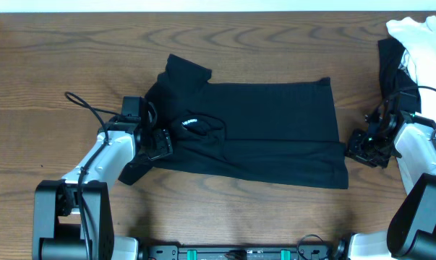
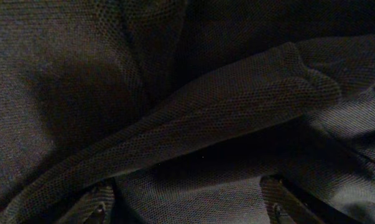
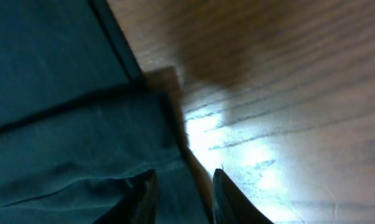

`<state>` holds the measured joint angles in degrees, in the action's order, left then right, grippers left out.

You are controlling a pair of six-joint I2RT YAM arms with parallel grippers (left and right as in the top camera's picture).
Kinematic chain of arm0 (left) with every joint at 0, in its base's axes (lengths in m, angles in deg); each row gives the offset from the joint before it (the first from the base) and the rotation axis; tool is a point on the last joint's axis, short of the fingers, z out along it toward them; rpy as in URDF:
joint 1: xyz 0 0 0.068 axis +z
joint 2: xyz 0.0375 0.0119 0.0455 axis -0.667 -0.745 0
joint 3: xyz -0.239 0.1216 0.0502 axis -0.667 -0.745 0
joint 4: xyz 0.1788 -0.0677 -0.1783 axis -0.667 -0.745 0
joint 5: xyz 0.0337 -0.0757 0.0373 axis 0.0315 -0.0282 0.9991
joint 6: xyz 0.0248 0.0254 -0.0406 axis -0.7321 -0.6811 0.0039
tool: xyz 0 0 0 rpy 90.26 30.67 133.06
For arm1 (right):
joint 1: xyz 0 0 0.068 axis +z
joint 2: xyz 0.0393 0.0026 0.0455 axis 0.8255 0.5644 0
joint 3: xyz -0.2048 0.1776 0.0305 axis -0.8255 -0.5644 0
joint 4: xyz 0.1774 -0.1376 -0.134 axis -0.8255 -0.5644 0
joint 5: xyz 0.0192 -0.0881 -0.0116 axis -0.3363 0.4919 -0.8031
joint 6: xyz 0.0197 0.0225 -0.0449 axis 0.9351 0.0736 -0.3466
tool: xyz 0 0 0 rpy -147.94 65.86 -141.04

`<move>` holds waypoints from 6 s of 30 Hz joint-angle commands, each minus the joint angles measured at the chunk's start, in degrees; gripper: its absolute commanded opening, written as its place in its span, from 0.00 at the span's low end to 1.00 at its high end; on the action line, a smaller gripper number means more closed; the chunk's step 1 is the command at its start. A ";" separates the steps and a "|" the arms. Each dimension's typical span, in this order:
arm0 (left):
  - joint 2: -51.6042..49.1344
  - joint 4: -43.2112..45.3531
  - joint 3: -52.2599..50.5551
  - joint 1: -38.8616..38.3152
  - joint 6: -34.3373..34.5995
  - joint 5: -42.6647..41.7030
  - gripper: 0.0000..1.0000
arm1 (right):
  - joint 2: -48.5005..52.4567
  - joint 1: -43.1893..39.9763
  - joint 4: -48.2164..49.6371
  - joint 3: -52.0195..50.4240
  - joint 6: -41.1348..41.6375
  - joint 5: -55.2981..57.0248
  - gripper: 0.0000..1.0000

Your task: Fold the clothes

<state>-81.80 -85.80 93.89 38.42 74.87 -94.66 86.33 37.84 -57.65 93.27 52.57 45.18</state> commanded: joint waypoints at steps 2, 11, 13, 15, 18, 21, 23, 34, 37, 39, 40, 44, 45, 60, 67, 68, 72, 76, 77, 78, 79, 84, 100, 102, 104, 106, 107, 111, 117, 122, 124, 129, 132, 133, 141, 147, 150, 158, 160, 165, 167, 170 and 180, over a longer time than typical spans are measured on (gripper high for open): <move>-5.51 -2.62 -4.90 0.72 0.04 -0.20 0.78 | 0.37 1.05 0.94 1.20 -6.73 -1.92 0.24; -5.51 -2.36 -4.90 0.72 0.04 -0.17 0.79 | 0.37 7.21 -2.10 1.20 -15.50 -5.95 0.21; -5.51 -2.36 -4.90 0.72 0.04 -0.17 0.79 | 0.37 8.76 -2.38 1.20 -15.50 -5.35 0.25; -5.51 -2.36 -4.90 0.72 0.04 -0.17 0.79 | 0.37 10.34 -2.60 1.20 -15.50 -4.94 0.28; -5.51 -2.36 -4.90 0.72 0.04 -0.17 0.79 | 0.37 12.09 -2.82 1.20 -15.43 -3.17 0.37; -5.51 -2.38 -4.90 0.72 0.04 -0.17 0.79 | 0.37 12.98 -3.04 1.18 -15.04 -0.76 0.39; -5.51 -2.38 -4.90 0.72 0.04 -0.17 0.79 | 0.37 13.00 -2.67 1.18 -13.64 0.85 0.40; -5.51 -2.38 -4.90 0.72 0.04 -0.17 0.79 | 1.49 13.00 0.55 0.20 -10.80 0.90 0.43; -5.51 -2.38 -4.90 0.72 0.04 -0.17 0.79 | 3.28 13.00 1.25 0.17 -9.35 0.90 0.41; -5.51 -2.38 -4.90 0.72 0.04 -0.17 0.79 | 5.09 13.00 1.70 0.17 -8.39 0.90 0.24; -5.51 -2.38 -4.90 0.72 0.04 -0.15 0.79 | 5.99 13.00 1.90 0.17 -7.89 0.90 0.15; -5.51 -2.38 -4.90 0.72 0.04 -0.15 0.79 | 9.29 13.00 2.78 0.17 -6.82 0.98 0.01; -5.51 -2.43 -4.90 0.72 0.04 -0.15 0.79 | 10.01 13.00 3.13 0.17 -6.40 1.77 0.01; -5.51 -4.17 -7.89 0.72 -0.31 7.39 0.79 | 10.10 12.44 6.38 0.28 11.47 24.50 0.02; -5.51 -4.11 -7.89 0.72 -0.35 7.45 0.79 | 10.10 11.39 6.75 0.28 11.47 23.82 0.18; -5.51 -4.09 -7.89 0.72 -0.35 7.43 0.79 | 10.10 11.41 6.62 0.28 11.21 23.80 0.19; -5.51 -4.87 -7.89 0.72 -0.37 7.37 0.64 | 10.10 11.45 4.11 0.26 11.21 23.32 0.21; -5.51 -7.21 -7.87 0.72 -0.39 2.80 0.15 | 10.10 11.30 -1.29 0.26 11.19 23.41 0.26; -5.51 -7.52 -7.87 0.72 -0.37 1.66 0.13 | 10.10 11.15 -2.64 0.26 11.21 23.39 0.25; -5.51 -7.67 -7.87 0.72 -0.37 1.25 0.13 | 10.10 10.97 -3.54 0.26 11.30 23.32 0.26; -5.51 -8.04 -7.87 0.72 -0.37 0.76 0.13 | 10.10 10.69 -4.52 0.26 11.85 23.26 0.26; -5.51 -10.34 -7.87 0.72 -0.37 -3.23 0.17 | 10.10 9.11 -8.90 0.26 12.72 22.45 0.38; -0.72 -13.64 -2.60 0.72 -1.05 -4.20 0.17 | 10.10 7.96 -12.37 0.26 12.70 23.56 0.43; 2.25 -14.69 -1.18 0.72 -1.07 -3.98 0.17 | 10.10 7.93 -12.44 0.26 12.76 24.55 0.43; 5.86 -15.17 -0.52 0.72 -1.05 -3.96 0.23 | 10.10 7.65 -12.46 0.26 13.88 25.57 0.43; 10.23 -15.54 -0.46 0.72 -1.01 -3.56 0.26 | 10.10 7.30 -12.04 0.28 14.19 25.86 0.43; 12.61 -15.96 -0.46 0.72 -1.01 -3.10 0.29 | 10.01 7.26 -11.85 0.28 14.14 25.75 0.43; 19.71 -16.46 -0.46 0.72 -1.07 -0.59 0.47 | 8.68 7.50 -11.39 0.28 11.63 23.87 0.43; 28.35 -13.73 -0.46 0.72 -3.19 2.01 0.65 | -0.85 7.61 -9.88 0.61 11.61 22.82 0.43; 30.75 -9.16 -0.22 0.72 -3.34 1.18 0.68 | -12.17 7.63 -9.40 1.77 10.51 20.48 0.46; 29.53 -8.59 1.60 0.72 -5.29 -1.20 0.69 | -18.12 7.69 -8.15 1.79 8.26 16.79 0.50; 22.25 -9.18 11.26 0.72 -8.28 -1.38 0.71 | -25.44 7.69 -7.50 1.79 5.09 11.96 0.54; 15.41 -9.31 18.40 0.72 -11.76 -1.53 0.71 | -27.15 7.69 -7.85 1.79 5.07 11.76 0.56; 12.92 -9.31 20.63 0.72 -12.90 -1.81 0.71 | -27.19 7.69 -8.07 1.79 4.98 11.76 0.56; -6.67 -6.91 31.36 0.72 -20.55 -4.70 0.71 | -25.73 7.69 -9.60 1.66 4.87 11.78 0.57; -14.64 -2.29 31.80 0.72 -22.88 -4.81 0.70 | -25.07 7.69 -9.88 1.66 4.44 11.78 0.58; -17.03 -0.96 31.80 0.72 -23.41 -5.84 0.65 | -25.07 7.69 -9.88 1.66 4.46 11.78 0.58; -21.90 1.38 31.78 0.72 -23.50 -6.23 0.57 | -25.07 7.69 -10.51 1.66 4.50 11.76 0.58; -22.67 1.36 31.78 0.72 -23.50 -6.23 0.57 | -25.07 7.69 -10.60 1.66 4.50 11.78 0.58; -23.12 2.12 31.78 0.72 -23.54 -8.17 0.57 | -25.07 7.69 -10.60 1.66 4.52 11.76 0.58; -23.12 2.84 31.78 0.72 -23.54 -9.44 0.52 | -25.07 7.69 -10.62 1.66 4.55 11.76 0.58; -23.12 3.45 31.78 0.72 -24.44 -11.15 0.44 | -25.07 7.69 -10.64 1.66 4.52 11.76 0.58; -23.12 2.99 31.78 0.72 -24.63 -11.13 0.30 | -25.07 7.69 -11.19 1.66 4.55 11.76 0.58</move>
<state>-104.79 -82.59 124.44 39.12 50.85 -104.80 61.02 45.68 -68.51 94.25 57.64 57.16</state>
